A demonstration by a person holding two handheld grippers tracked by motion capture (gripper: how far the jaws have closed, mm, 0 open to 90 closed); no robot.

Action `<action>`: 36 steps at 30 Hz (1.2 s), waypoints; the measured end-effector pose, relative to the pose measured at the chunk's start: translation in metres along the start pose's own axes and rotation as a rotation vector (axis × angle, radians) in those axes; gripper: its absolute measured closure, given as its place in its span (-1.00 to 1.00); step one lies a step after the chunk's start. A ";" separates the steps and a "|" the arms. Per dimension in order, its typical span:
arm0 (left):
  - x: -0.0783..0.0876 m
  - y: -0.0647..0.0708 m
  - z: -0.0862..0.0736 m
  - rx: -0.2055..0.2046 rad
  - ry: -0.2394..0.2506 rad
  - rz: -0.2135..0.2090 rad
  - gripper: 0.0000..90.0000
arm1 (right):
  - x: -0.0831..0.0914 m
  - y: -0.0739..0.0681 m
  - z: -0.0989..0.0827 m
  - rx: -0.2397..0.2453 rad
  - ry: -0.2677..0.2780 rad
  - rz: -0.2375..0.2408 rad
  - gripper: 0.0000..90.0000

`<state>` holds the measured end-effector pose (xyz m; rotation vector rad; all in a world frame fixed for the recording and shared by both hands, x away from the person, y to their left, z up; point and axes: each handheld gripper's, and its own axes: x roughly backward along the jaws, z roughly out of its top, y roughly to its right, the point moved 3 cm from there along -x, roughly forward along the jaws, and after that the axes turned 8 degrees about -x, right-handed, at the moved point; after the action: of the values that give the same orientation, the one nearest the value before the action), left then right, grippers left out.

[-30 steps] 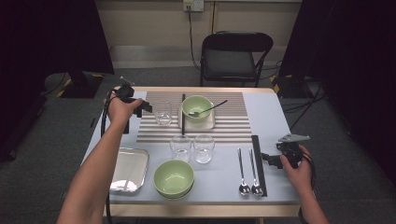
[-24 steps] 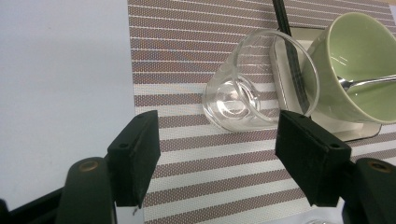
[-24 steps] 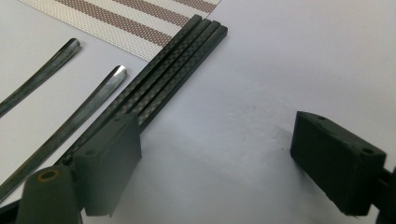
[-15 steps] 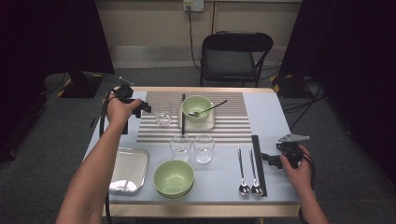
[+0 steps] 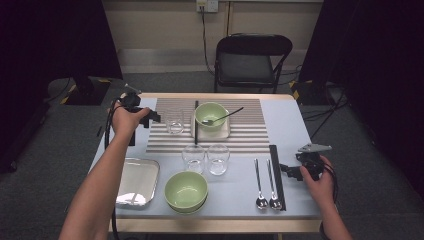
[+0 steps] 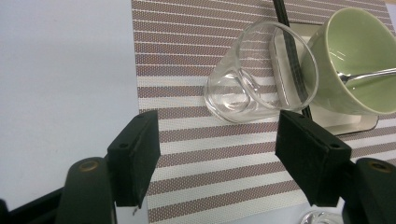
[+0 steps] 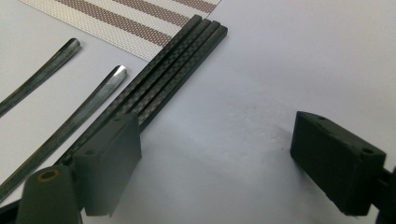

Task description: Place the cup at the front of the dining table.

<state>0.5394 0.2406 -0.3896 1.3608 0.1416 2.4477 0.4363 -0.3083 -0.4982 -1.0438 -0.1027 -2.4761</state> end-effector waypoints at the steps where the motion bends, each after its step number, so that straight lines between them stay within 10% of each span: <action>1: 0.000 0.000 -0.001 0.001 -0.003 -0.001 -0.31 | 0.000 0.000 0.000 -0.001 -0.001 0.000 -0.66; 36: 0.014 -0.003 -0.012 0.013 0.015 -0.002 -0.33 | 0.000 0.000 0.000 -0.001 -0.001 0.000 -0.66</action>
<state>0.5237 0.2493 -0.3857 1.3466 0.1634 2.4600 0.4362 -0.3083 -0.4981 -1.0459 -0.1017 -2.4760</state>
